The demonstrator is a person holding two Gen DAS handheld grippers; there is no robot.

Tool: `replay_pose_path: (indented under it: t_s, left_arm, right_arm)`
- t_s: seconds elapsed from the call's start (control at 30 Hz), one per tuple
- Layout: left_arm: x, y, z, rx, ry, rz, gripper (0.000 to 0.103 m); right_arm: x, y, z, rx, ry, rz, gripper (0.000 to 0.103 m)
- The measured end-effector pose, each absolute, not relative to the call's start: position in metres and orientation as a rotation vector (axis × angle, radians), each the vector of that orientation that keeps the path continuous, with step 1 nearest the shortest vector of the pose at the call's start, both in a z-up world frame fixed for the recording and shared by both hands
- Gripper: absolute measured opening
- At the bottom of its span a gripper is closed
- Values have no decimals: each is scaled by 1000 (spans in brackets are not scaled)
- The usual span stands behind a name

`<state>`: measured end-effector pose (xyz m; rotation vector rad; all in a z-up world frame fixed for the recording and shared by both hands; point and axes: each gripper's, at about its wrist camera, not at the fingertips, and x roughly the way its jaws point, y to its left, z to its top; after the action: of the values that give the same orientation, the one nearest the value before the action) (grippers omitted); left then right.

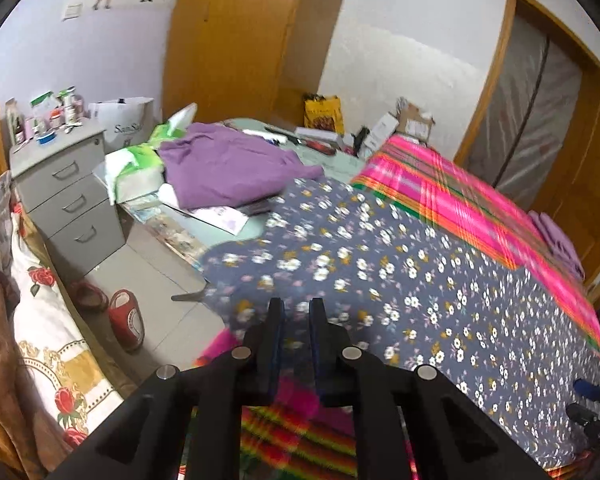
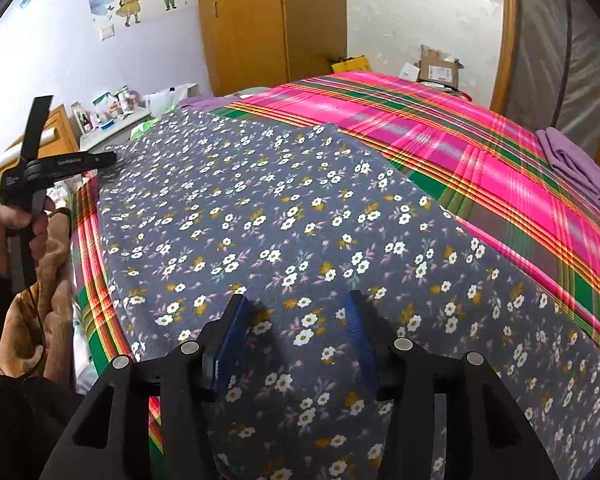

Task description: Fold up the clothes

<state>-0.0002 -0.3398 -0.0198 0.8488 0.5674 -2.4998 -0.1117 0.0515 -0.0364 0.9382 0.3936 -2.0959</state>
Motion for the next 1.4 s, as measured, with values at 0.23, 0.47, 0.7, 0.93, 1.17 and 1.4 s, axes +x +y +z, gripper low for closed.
replay_pose_path:
  t_s: [0.23, 0.47, 0.7, 0.93, 1.17, 1.4]
  left_arm:
    - [5, -359, -21, 826, 659, -2482, 13]
    - [-12, -367, -7, 787, 606, -2519, 13]
    - [-18, -373, -30, 871, 607, -2470, 13]
    - [-18, -372, -28, 873, 625, -2459, 13]
    - [-14, -373, -24, 871, 629, -2461, 13]
    - [-18, -373, -27, 896, 639, -2454, 13]
  right_arm:
    - [-109, 47, -37, 931, 418, -2077, 61]
    - [-109, 48, -37, 932, 414, -2079, 62]
    - [-120, 86, -27, 960, 278, -2213, 61]
    - [-169, 186, -27, 1126, 22, -2504, 56]
    - [-181, 245, -15, 1167, -131, -2689, 36]
    - [-179, 190, -5, 1075, -9, -2549, 36]
